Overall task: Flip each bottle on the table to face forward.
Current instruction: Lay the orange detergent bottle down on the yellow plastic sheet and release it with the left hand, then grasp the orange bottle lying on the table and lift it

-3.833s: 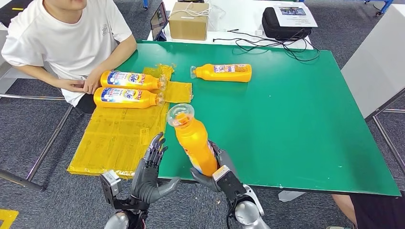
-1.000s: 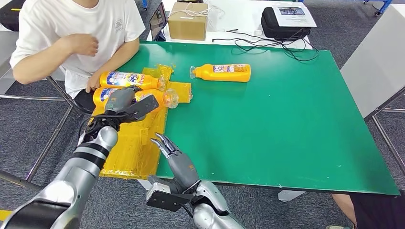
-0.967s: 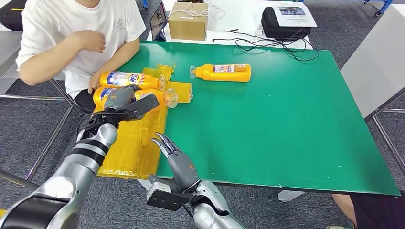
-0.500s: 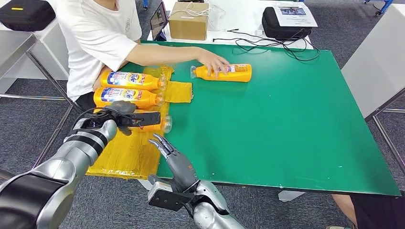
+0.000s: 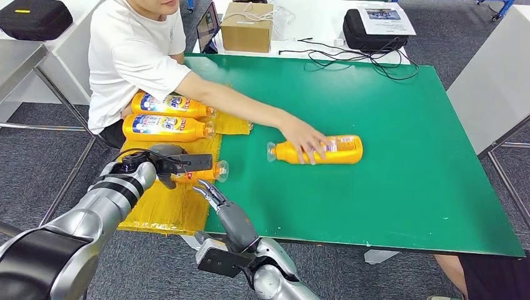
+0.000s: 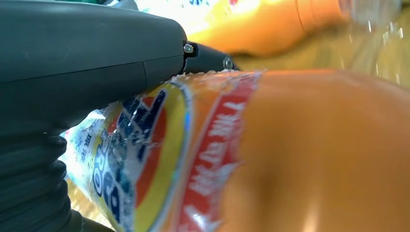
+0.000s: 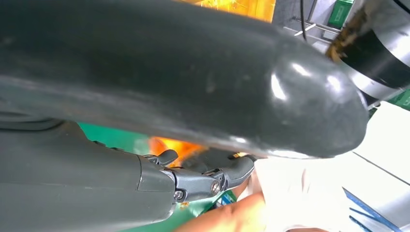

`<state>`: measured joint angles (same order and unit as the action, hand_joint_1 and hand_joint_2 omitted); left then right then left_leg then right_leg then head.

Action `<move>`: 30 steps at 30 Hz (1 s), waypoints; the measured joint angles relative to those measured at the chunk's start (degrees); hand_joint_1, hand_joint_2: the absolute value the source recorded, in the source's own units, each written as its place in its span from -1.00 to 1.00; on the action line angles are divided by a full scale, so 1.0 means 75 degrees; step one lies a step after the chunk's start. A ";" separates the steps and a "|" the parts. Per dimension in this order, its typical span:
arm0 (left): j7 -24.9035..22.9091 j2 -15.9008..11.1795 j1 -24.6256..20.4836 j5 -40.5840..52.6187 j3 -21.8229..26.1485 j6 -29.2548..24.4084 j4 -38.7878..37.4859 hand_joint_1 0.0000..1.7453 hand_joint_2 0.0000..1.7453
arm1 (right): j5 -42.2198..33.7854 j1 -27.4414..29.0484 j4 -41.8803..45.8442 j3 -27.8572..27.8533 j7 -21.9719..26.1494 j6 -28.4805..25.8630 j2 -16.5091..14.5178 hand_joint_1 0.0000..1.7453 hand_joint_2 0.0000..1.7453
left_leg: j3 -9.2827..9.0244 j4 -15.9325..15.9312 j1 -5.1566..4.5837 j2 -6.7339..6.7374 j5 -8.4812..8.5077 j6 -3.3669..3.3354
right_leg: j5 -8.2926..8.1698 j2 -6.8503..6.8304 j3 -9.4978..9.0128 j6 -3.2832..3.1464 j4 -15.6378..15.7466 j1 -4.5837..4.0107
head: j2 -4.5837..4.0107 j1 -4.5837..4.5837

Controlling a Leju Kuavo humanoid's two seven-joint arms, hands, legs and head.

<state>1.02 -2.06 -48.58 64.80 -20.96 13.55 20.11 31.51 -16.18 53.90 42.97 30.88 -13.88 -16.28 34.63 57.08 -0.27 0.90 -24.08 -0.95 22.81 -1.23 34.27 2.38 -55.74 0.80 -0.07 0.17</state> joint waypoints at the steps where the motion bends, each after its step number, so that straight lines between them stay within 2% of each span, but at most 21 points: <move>1: 0.0003 0.0017 0.0045 0.0027 -0.0007 0.0000 -0.0017 -0.95 1.00 | -0.0001 -0.0007 -0.0003 0.0000 0.0000 0.0001 0.0000 -1.00 -1.00 | 0.0000 0.0000 0.0000 0.0000 0.0000 0.0000 | 0.0000 0.0000 0.0000 0.0000 0.0000 0.0000 | 0.0000 -0.0001; 3: 0.0017 0.0044 0.0109 0.0055 -0.0016 0.0001 -0.0042 -1.00 1.00 | -0.0001 -0.0021 -0.0007 0.0000 0.0000 0.0001 0.0000 -1.00 -1.00 | 0.0000 0.0000 0.0000 0.0000 0.0000 0.0000 | 0.0000 0.0000 0.0000 0.0000 0.0000 0.0000 | 0.0000 -0.0001; 11: 0.0122 0.0104 0.0079 0.0045 -0.0034 0.0222 -0.0098 -1.00 1.00 | 0.0007 -0.0081 -0.0068 -0.0013 0.0012 -0.0025 0.0000 -1.00 -1.00 | -0.0004 0.0000 0.0002 -0.0004 0.0001 0.0000 | -0.0001 0.0000 -0.0001 0.0000 -0.0001 -0.0002 | 0.0000 -0.0001; 19: 0.0724 0.0056 -0.0139 -0.0702 0.0234 0.0200 -0.0096 -1.00 1.00 | 0.0007 -0.0094 -0.0171 -0.0023 0.0131 -0.0090 0.0016 -1.00 -1.00 | -0.0002 0.0000 0.0001 -0.0004 0.0002 0.0001 | -0.0001 0.0000 -0.0001 0.0000 -0.0002 0.0000 | 0.0000 0.0000; 30: 0.0772 0.0030 -0.0191 -0.0733 0.0382 0.0192 -0.0090 -1.00 1.00 | 0.0007 -0.0094 -0.0184 -0.0023 0.0135 -0.0095 0.0020 -1.00 -1.00 | -0.0004 0.0000 0.0001 -0.0004 0.0002 0.0001 | -0.0001 0.0000 -0.0001 0.0000 -0.0002 -0.0001 | 0.0000 0.0000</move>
<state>6.81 -1.84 -50.01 59.30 -18.10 14.99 19.43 31.56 -16.88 52.52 42.80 31.89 -14.60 -16.13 34.61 57.08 -0.26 0.87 -24.07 -0.94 22.80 -1.23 34.26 2.38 -55.76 0.79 -0.07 0.17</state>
